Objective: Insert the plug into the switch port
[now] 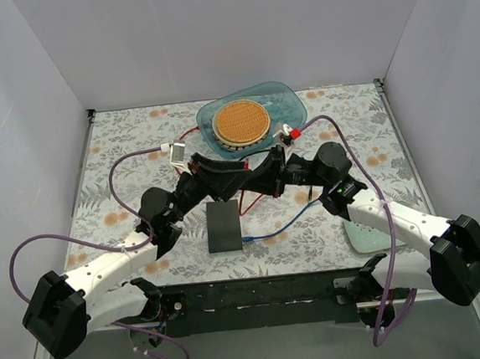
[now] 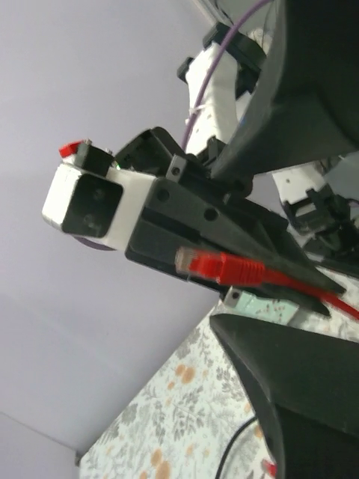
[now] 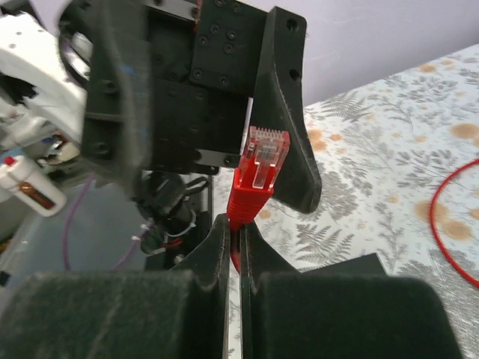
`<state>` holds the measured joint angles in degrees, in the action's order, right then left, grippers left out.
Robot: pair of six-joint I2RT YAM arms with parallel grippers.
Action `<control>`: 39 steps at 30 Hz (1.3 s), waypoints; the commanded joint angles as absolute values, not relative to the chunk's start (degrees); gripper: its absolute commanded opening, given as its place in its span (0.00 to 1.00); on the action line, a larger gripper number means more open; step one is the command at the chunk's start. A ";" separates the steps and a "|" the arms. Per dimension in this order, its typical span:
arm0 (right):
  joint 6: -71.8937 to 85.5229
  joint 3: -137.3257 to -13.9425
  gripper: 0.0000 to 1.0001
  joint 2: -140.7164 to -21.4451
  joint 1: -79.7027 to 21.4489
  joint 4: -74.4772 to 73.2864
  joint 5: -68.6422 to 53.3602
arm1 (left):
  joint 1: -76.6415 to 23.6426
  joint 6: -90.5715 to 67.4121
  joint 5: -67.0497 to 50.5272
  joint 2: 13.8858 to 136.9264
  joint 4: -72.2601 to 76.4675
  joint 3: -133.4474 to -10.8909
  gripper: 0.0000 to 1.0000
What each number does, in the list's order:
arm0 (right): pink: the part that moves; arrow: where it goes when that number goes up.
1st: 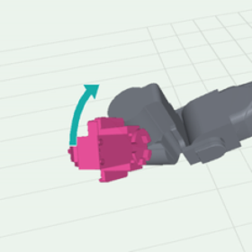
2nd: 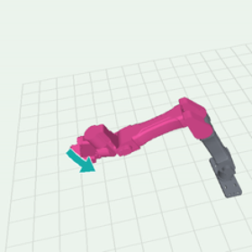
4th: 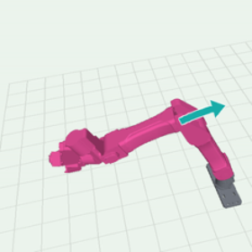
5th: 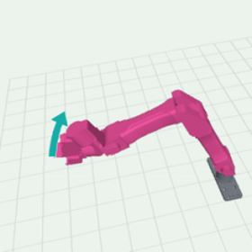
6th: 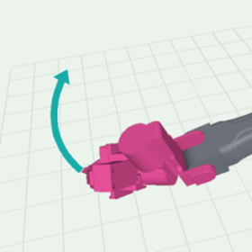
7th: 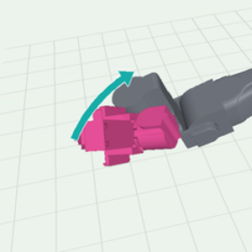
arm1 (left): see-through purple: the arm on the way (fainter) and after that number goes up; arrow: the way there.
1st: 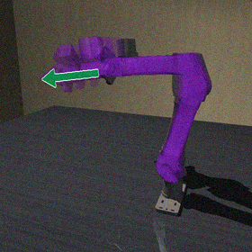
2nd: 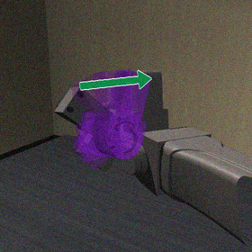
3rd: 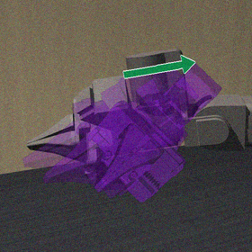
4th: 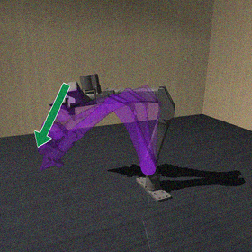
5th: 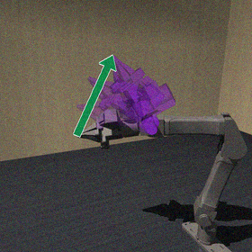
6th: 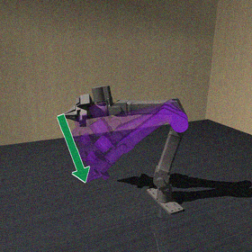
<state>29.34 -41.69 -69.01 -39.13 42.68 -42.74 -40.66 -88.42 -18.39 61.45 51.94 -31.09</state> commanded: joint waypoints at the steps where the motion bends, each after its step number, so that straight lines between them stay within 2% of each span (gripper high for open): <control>1: 15.57 -48.86 0.01 -66.36 -39.46 20.29 -35.44 | -39.73 -82.19 -14.16 55.39 41.77 -35.68 0.86; 3: 9.89 -50.88 0.01 -66.18 -39.46 15.05 -31.74 | -38.77 -80.43 -13.28 53.18 38.16 -35.77 0.98; 11: -2.63 -58.97 0.01 -67.15 -39.64 -6.21 -23.03 | -35.60 -74.10 -13.27 52.38 22.78 -41.30 0.97; 19: -5.89 -61.00 0.01 -66.36 -39.99 -11.16 -20.65 | -35.51 -70.75 -16.25 57.56 18.63 -45.00 0.87; 32: -5.98 -61.26 0.01 -66.53 -40.34 -10.90 -25.84 | -35.51 -71.72 -23.81 66.26 23.46 -47.29 0.69; 39: -4.92 -60.91 0.01 -66.53 -40.52 -9.85 -26.98 | -35.51 -73.12 -26.19 69.08 26.28 -47.37 0.52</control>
